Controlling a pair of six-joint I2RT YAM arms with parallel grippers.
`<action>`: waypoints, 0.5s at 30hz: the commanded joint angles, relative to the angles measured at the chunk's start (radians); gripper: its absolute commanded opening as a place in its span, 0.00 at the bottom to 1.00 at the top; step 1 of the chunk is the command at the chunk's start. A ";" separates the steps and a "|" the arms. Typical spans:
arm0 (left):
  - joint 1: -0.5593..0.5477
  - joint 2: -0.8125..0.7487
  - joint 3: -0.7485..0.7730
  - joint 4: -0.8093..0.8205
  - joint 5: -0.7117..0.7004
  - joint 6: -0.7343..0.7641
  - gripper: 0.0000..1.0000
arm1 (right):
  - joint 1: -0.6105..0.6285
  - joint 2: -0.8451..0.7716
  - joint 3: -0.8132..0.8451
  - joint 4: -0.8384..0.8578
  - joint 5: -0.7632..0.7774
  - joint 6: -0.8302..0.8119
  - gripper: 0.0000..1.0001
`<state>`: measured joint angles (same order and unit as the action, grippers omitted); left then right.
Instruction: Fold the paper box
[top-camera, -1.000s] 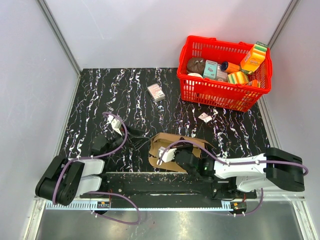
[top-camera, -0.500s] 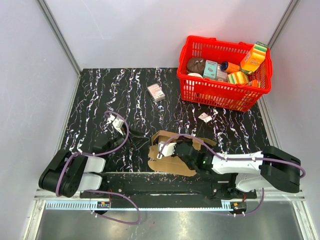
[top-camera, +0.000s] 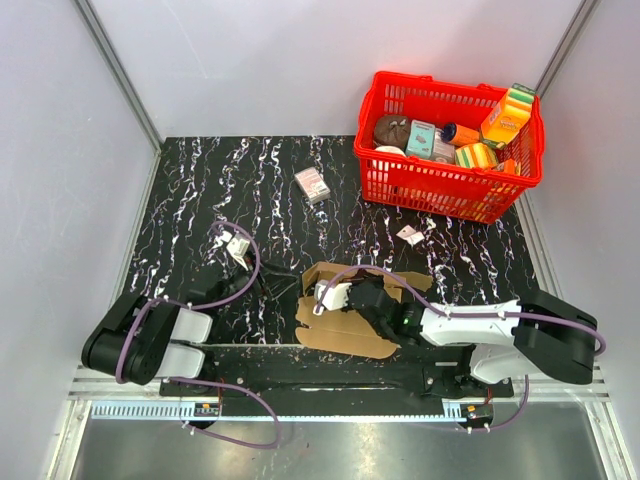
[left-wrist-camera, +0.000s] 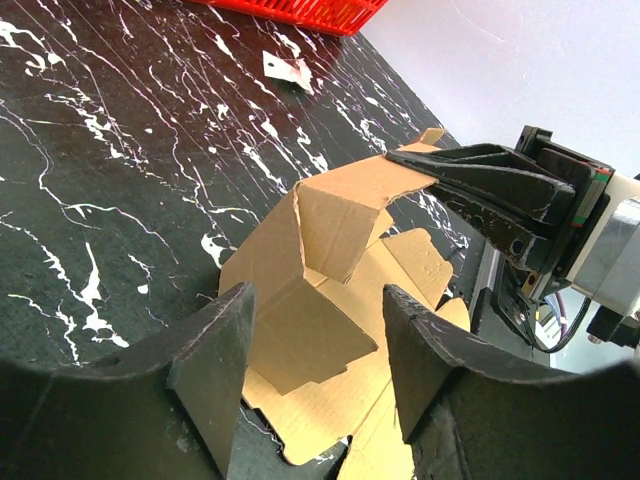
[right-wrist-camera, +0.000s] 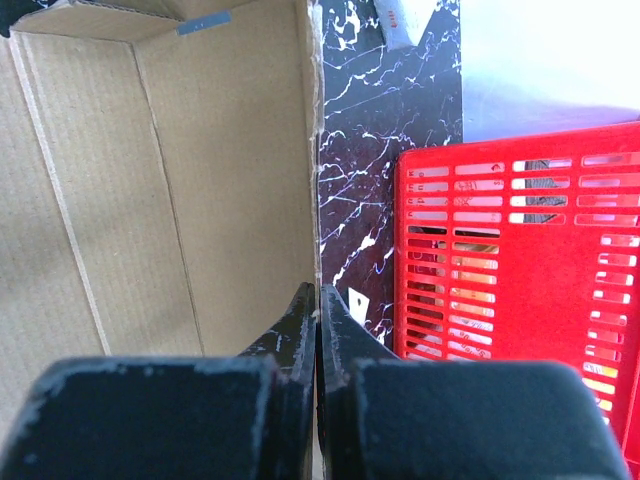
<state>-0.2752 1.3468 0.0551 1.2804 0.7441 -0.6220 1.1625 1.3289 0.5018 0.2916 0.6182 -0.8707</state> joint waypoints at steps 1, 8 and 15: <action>0.007 0.018 -0.037 0.387 -0.002 0.024 0.57 | -0.006 0.032 0.009 0.073 0.012 0.009 0.00; 0.007 0.020 -0.043 0.385 0.008 0.039 0.51 | -0.006 0.069 0.000 0.164 0.066 -0.056 0.00; 0.007 0.095 -0.015 0.385 0.028 0.067 0.37 | -0.006 0.062 -0.008 0.204 0.072 -0.062 0.00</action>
<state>-0.2752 1.3922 0.0551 1.2819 0.7494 -0.5972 1.1618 1.3945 0.4995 0.4160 0.6716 -0.9356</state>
